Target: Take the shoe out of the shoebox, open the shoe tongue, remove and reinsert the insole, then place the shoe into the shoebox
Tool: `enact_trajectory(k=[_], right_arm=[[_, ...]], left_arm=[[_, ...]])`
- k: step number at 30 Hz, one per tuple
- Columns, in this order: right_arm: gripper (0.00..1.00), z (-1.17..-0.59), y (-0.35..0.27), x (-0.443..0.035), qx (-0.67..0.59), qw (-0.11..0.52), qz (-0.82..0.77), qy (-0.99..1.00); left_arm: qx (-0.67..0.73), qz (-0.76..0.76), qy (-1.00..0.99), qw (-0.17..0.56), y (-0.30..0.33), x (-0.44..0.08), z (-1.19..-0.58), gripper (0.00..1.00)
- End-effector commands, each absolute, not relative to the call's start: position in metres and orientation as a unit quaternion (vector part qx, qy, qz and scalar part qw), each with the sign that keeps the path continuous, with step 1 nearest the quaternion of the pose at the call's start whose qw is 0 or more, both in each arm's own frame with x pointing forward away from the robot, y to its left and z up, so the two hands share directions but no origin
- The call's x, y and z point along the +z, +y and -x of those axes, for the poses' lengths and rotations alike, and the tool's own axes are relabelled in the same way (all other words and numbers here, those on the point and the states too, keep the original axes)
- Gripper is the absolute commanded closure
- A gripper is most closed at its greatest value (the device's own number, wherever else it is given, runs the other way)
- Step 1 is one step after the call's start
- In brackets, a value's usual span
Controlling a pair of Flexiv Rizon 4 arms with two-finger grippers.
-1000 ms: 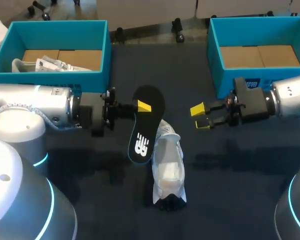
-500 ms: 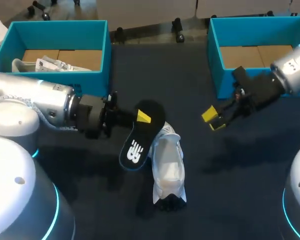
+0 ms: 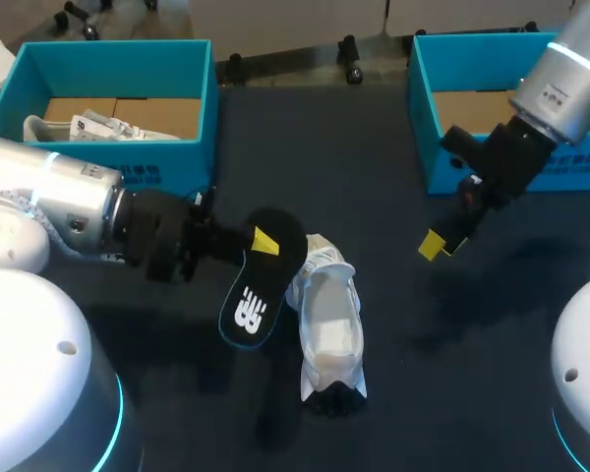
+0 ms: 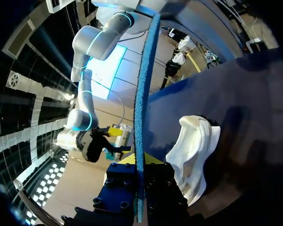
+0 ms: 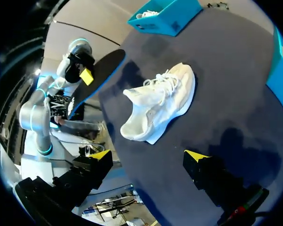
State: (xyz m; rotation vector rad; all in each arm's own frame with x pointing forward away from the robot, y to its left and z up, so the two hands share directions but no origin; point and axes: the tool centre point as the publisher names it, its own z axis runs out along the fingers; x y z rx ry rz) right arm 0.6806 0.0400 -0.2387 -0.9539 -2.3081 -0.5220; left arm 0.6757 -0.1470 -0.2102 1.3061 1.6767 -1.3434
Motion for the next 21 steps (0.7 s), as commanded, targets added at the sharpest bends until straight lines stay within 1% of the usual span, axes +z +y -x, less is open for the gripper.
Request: enact_trajectory(k=[1,4,5,6,7,10,18,21], right_arm=[[0.0,-0.677,0.041,-0.235,-0.19,0.276,0.362,-0.87],[0.0,-0.677,0.041,-0.235,-0.19,0.276,0.362,-0.87],[0.0,-0.674,0.043,-0.236,-0.18,0.251,0.313,-0.898],[0.0,-0.669,0.044,-0.236,-0.191,0.208,0.251,-0.926],[0.0,-0.661,0.041,-0.239,-0.205,0.177,0.24,-0.932],[0.0,-0.646,0.036,-0.246,-0.199,0.128,0.19,-0.953],[0.0,-0.631,0.037,-0.255,-0.132,0.083,0.122,-0.98],[0.0,-0.628,0.042,-0.259,-0.121,0.065,0.076,-0.988]], left_arm=[[-0.504,-0.493,0.638,0.31,-0.144,-0.207,-0.672,1.0],[-0.504,-0.493,0.638,0.31,-0.144,-0.207,-0.672,1.0],[-0.515,-0.494,0.631,0.305,-0.145,-0.206,-0.67,1.0],[-0.524,-0.495,0.625,0.3,-0.145,-0.204,-0.668,1.0],[-0.531,-0.493,0.624,0.293,-0.144,-0.203,-0.666,1.0],[-0.546,-0.502,0.615,0.269,-0.141,-0.202,-0.656,1.0],[-0.596,-0.502,0.593,0.204,-0.131,-0.197,-0.629,1.0],[-0.622,-0.514,0.572,0.152,-0.129,-0.196,-0.623,1.0]])
